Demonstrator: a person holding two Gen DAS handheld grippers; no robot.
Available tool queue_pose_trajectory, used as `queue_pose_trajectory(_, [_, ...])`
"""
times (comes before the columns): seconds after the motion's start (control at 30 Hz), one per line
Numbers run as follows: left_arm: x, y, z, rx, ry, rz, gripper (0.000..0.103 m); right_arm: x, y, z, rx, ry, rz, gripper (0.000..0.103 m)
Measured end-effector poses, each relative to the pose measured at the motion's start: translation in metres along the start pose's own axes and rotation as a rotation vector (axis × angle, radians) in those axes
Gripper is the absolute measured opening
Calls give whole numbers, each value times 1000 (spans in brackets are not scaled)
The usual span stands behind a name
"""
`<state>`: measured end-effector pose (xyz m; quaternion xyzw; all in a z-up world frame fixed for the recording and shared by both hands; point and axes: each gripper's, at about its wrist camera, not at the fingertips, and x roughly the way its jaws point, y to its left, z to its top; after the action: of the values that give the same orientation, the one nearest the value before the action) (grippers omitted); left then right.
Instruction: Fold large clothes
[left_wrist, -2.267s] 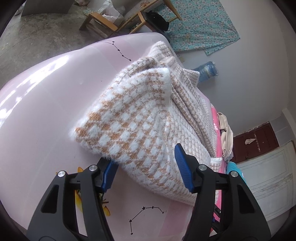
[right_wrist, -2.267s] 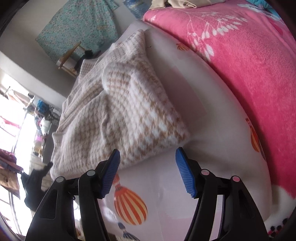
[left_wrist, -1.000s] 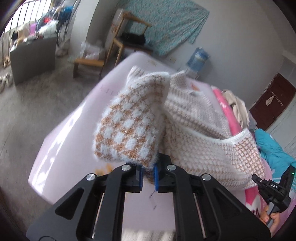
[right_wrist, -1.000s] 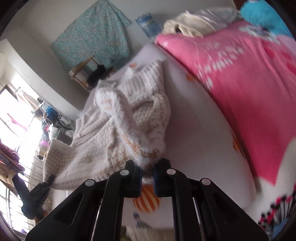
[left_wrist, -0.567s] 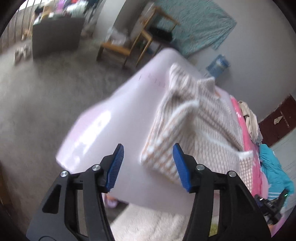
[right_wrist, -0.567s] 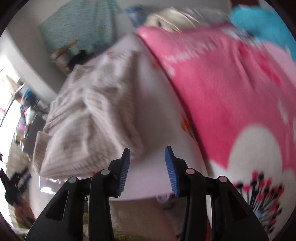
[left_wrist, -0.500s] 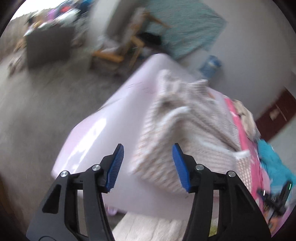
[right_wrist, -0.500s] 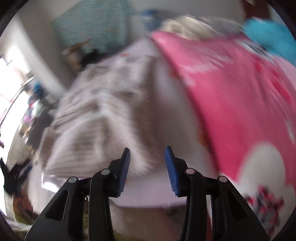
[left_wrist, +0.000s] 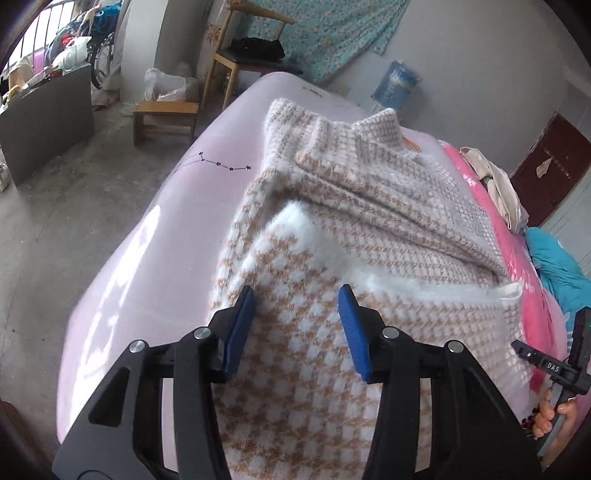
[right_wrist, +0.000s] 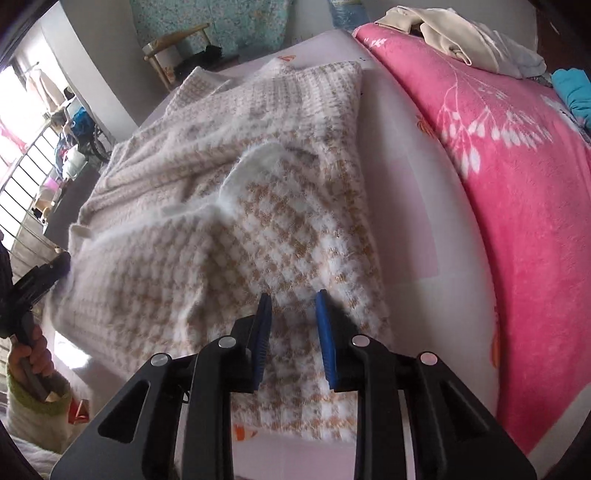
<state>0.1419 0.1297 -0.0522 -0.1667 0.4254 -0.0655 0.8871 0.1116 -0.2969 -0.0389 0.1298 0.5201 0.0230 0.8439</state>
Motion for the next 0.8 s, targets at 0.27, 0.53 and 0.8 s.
queue_pose_trajectory(0.27, [3,-69,-11,175,87,-143,60,0,42,15,-63,-24,187,40])
queue_pose_trajectory(0.53, [23,-82,-24,258,106,124,27,33,59,4,-112,45,116,20])
queue_pose_trajectory(0.8, [22,-92,-13,259,84,86,6,16,74,7,-181,-44,74,5])
